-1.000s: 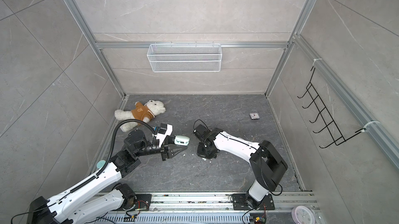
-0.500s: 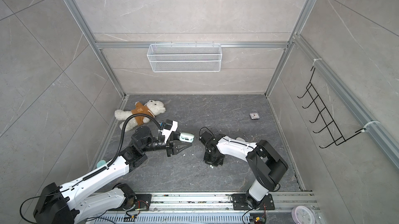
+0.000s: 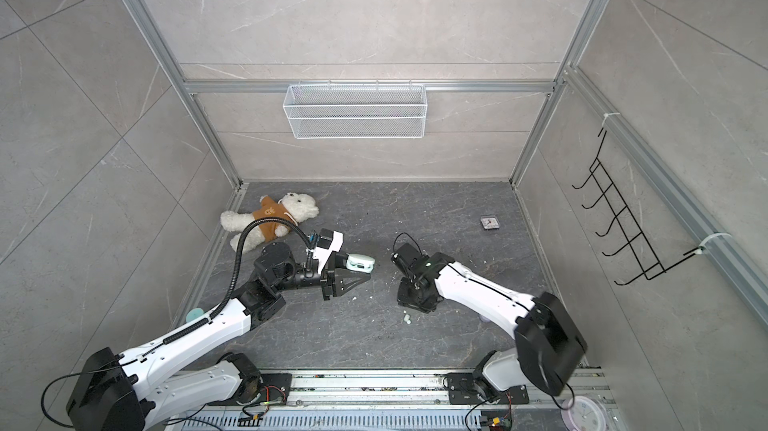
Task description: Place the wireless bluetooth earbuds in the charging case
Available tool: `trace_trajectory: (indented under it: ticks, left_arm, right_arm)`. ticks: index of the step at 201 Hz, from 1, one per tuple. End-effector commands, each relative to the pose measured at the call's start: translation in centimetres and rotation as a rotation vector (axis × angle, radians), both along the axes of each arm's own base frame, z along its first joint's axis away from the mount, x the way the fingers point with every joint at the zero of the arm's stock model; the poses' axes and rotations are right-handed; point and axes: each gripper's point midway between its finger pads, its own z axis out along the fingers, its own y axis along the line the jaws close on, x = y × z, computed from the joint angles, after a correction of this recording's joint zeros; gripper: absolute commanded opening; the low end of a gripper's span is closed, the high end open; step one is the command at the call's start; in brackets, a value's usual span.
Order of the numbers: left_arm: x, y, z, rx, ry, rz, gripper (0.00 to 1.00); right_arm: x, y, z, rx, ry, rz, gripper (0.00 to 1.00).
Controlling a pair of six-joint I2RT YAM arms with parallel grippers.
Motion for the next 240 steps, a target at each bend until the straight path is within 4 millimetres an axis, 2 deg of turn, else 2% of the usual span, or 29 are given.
trace_trajectory:
  ticks: [1, 13, 25, 51, 76, 124, 191, 240]
  left_arm:
    - [0.3, -0.4, 2.7, -0.051, -0.094, -0.022, 0.32]
    - [0.5, -0.7, 2.8, -0.053, -0.098, -0.035, 0.32]
    - [0.6, -1.0, 2.7, -0.054, -0.095, -0.047, 0.32]
    - [0.8, -1.5, 2.7, -0.057, -0.097, -0.066, 0.32]
    - [0.8, -1.8, 2.7, -0.058, -0.088, -0.082, 0.32]
    - [0.6, -1.6, 3.0, -0.059, -0.093, -0.086, 0.32]
    - [0.1, -1.4, 2.7, -0.057, -0.081, -0.104, 0.32]
    - [-0.6, -1.1, 3.3, -0.075, -0.086, -0.123, 0.33]
  right_arm:
    - [-0.3, 0.4, 7.1, 0.117, -0.150, 0.107, 0.44]
    - [-0.9, 1.6, 10.6, 0.221, -0.220, 0.182, 0.44]
    - [-1.8, 1.6, 13.0, 0.248, -0.240, 0.237, 0.44]
    - [-3.4, 2.6, 16.5, 0.267, -0.264, 0.352, 0.44]
    - [-2.9, 3.6, 19.2, 0.293, -0.331, 0.375, 0.44]
    - [-1.9, 5.4, 19.4, 0.297, -0.335, 0.425, 0.44]
    - [0.3, 5.2, 21.5, 0.263, -0.445, 0.365, 0.46]
    - [1.4, 5.2, 21.1, 0.217, -0.438, 0.350, 0.47]
